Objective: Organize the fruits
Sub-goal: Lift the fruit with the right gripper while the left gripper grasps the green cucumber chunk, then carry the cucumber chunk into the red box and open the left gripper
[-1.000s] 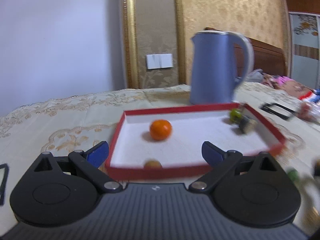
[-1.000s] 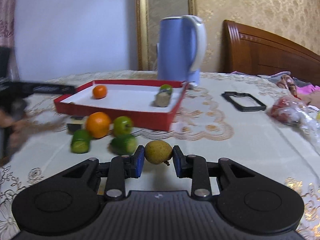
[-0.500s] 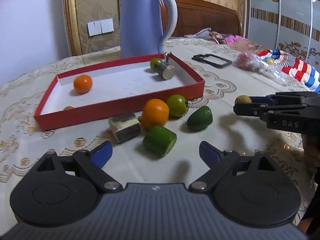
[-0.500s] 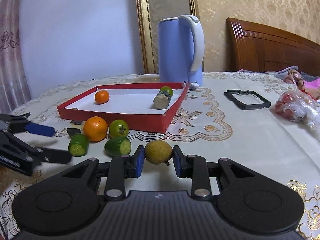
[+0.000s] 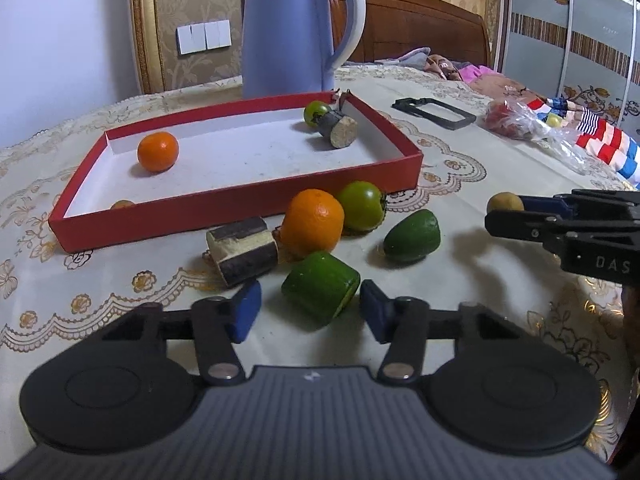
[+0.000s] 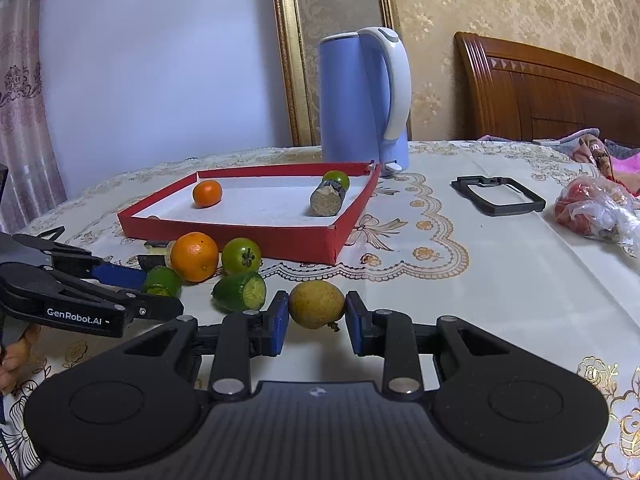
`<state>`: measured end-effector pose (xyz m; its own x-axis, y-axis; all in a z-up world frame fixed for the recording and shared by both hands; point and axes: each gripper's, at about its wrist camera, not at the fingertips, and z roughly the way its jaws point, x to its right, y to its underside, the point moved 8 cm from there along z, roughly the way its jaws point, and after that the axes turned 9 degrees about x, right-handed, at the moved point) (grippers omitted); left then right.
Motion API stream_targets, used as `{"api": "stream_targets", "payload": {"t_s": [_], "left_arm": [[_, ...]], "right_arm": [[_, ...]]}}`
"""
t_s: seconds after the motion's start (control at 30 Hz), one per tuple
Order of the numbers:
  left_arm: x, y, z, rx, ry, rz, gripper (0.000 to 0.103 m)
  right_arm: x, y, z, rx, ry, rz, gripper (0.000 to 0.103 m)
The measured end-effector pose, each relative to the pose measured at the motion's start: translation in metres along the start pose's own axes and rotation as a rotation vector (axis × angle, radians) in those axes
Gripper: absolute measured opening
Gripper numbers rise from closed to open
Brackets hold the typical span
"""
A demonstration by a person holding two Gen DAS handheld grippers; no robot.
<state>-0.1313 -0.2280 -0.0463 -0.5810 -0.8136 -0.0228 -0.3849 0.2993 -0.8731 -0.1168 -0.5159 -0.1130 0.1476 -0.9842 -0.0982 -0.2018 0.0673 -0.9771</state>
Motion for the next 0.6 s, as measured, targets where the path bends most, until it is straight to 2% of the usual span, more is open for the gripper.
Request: {"api": "stream_targets", "payload": {"t_s": [0.13, 0.43, 0.6], "left_arm": [[0.003, 0.000, -0.002, 0.005, 0.016, 0.004, 0.037], [0.004, -0.001, -0.011, 0.023, 0.009, 0.007, 0.035], [0.005, -0.022, -0.029, 0.079, 0.017, 0.026, 0.035]], "right_arm": [[0.001, 0.000, 0.000, -0.001, 0.000, 0.003, 0.030], [0.001, 0.001, 0.000, -0.002, -0.001, 0.004, 0.030], [0.001, 0.001, 0.001, -0.003, -0.008, 0.010, 0.030]]}}
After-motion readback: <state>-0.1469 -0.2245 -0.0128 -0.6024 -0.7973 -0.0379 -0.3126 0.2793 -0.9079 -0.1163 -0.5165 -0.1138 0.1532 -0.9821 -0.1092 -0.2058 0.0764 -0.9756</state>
